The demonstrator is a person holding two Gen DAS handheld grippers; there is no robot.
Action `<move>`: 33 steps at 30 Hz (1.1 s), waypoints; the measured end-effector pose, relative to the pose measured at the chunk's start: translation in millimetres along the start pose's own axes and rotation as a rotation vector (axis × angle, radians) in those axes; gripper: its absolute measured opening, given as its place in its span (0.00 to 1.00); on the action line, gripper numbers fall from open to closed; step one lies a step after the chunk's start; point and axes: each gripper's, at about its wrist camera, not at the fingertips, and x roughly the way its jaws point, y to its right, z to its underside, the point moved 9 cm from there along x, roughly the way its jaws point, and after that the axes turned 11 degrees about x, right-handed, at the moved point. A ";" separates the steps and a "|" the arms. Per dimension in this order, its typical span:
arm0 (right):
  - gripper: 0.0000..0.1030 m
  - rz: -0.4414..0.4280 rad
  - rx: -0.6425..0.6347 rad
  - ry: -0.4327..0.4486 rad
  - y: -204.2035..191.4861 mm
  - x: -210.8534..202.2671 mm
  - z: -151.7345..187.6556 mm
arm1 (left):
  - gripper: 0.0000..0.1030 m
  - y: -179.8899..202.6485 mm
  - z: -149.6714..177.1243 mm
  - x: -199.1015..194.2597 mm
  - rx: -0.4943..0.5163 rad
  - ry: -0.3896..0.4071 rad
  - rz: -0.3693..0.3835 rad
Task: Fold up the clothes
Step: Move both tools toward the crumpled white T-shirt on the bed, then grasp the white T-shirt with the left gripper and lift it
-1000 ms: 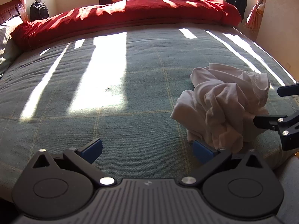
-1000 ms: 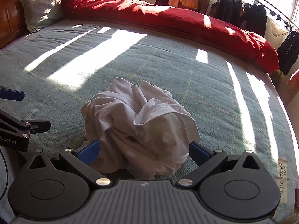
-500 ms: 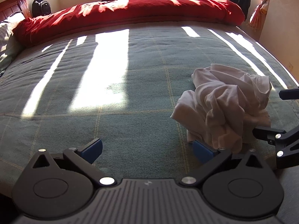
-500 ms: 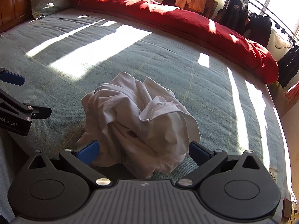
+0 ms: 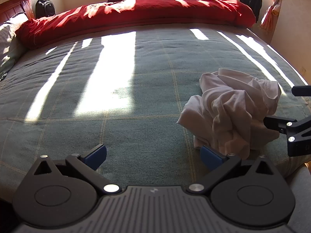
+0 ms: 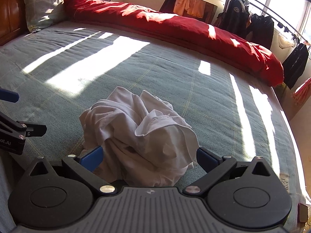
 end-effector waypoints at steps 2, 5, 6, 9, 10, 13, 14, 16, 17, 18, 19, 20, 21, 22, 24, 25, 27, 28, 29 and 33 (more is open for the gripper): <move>1.00 0.017 -0.006 0.012 4.4 3.3 -3.4 | 0.99 0.4 0.7 1.2 -0.002 -0.004 -0.001; 1.00 0.058 -0.026 0.005 11.6 15.4 -4.5 | 0.99 0.8 1.7 3.4 -0.003 -0.010 -0.001; 1.00 0.070 -0.038 -0.002 13.5 20.4 -3.7 | 0.99 0.8 2.1 4.5 -0.002 -0.011 0.000; 1.00 0.107 -0.074 -0.020 19.2 35.0 -2.1 | 0.99 0.7 3.0 8.5 -0.002 -0.018 0.002; 1.00 0.119 -0.087 -0.020 21.3 38.9 -2.4 | 0.99 0.4 3.3 10.2 -0.003 -0.020 0.003; 1.00 0.146 -0.100 -0.010 29.8 48.6 -8.4 | 0.99 -0.6 3.1 15.6 -0.007 -0.024 0.005; 1.00 0.151 -0.095 -0.004 33.5 51.0 -12.1 | 0.99 -0.9 2.5 17.8 -0.008 -0.024 0.006; 1.00 0.175 -0.075 0.016 43.2 56.0 -23.4 | 0.99 -1.4 1.1 21.9 -0.009 -0.025 0.007; 1.00 0.183 -0.058 0.023 49.4 60.2 -30.6 | 0.99 -0.9 0.0 24.4 -0.008 -0.024 0.009; 1.00 0.179 -0.042 0.023 54.5 65.1 -36.4 | 0.99 -0.5 -1.0 26.8 -0.006 -0.024 0.011; 1.00 0.176 -0.027 0.023 59.6 69.9 -42.3 | 0.99 0.2 -1.9 29.2 -0.002 -0.021 0.013; 1.00 0.175 -0.016 0.025 63.9 74.9 -47.8 | 0.99 0.9 -2.8 31.5 0.003 -0.018 0.015; 1.00 0.176 -0.009 0.030 67.2 80.0 -53.1 | 0.99 1.5 -3.7 33.8 0.007 -0.015 0.017; 1.00 0.178 -0.003 0.035 70.5 85.1 -58.3 | 0.99 2.2 -4.7 36.1 0.012 -0.012 0.019; 1.00 0.180 0.009 0.044 77.2 95.4 -68.8 | 0.99 2.7 -6.5 38.9 0.019 0.000 0.019; 1.00 0.183 0.019 0.051 80.3 100.1 -74.4 | 0.99 2.7 -7.9 40.1 0.020 0.007 0.022; 1.00 0.187 0.048 0.057 86.0 106.2 -85.1 | 0.99 2.9 -10.8 42.2 0.021 0.021 0.027; 1.00 0.175 0.068 0.058 88.1 107.1 -89.9 | 0.99 3.2 -12.3 42.4 0.016 0.025 0.035; 1.00 0.155 0.093 0.064 89.3 105.7 -93.7 | 0.99 3.1 -13.8 42.0 0.005 0.033 0.043; 1.00 0.011 0.216 0.086 87.6 89.4 -95.1 | 0.99 4.8 -17.8 39.5 -0.030 0.052 0.078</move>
